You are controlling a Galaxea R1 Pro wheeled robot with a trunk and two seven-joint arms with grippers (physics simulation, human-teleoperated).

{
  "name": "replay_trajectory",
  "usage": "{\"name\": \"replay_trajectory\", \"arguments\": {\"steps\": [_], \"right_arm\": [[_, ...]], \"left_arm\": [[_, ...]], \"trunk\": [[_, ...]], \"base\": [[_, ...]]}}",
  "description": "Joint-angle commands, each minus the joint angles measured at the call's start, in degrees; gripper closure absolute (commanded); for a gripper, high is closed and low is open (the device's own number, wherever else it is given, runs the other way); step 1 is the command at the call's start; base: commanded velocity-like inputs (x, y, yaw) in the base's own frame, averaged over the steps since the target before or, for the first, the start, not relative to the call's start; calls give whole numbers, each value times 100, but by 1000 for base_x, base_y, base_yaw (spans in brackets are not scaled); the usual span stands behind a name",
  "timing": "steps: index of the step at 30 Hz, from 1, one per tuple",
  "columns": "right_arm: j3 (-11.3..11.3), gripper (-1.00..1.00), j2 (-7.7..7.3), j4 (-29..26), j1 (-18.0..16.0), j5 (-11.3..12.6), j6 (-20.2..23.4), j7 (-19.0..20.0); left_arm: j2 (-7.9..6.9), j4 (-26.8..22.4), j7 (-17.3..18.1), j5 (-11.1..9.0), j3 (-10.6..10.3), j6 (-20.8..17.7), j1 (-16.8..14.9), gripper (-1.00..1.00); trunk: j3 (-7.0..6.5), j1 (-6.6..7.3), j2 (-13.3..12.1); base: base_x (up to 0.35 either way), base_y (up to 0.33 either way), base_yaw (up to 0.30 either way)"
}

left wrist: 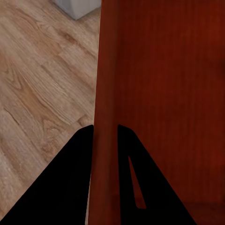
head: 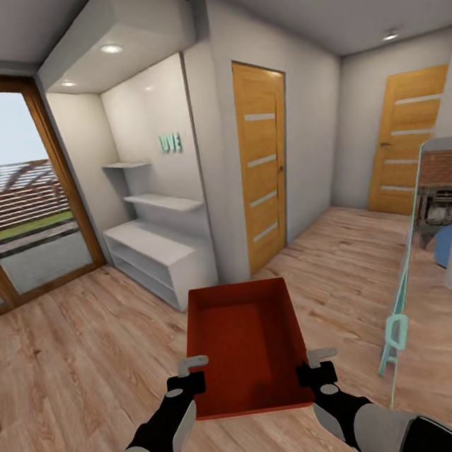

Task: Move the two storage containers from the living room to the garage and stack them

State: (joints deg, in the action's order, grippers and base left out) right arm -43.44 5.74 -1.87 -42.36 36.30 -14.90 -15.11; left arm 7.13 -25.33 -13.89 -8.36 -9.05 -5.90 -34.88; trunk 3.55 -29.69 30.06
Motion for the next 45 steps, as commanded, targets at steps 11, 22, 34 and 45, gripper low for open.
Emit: {"name": "replay_trajectory", "arguments": {"steps": [11, 22, 34, 45], "right_arm": [[385, 100, -32, -6, -9, 17, -51, -9], [388, 100, -38, -6, -9, 17, -56, -9], [388, 100, -38, -6, -9, 17, -56, -9], [385, 100, -38, -6, -9, 17, -55, -9]], "left_arm": [[-54, -7, -79, -43, 70, -43, -1, 100], [-54, -7, -79, -43, 78, -43, -1, 100], [-54, -7, -79, -43, 71, -43, -1, 100], [-54, -7, -79, -43, 71, -43, -1, 100]], "trunk": [[11, -6, 10], [11, -6, 10], [11, -6, 10], [11, -6, 10]], "base": [[316, 185, -236], [313, 190, -251], [310, 193, -252], [309, 193, -251]]}}
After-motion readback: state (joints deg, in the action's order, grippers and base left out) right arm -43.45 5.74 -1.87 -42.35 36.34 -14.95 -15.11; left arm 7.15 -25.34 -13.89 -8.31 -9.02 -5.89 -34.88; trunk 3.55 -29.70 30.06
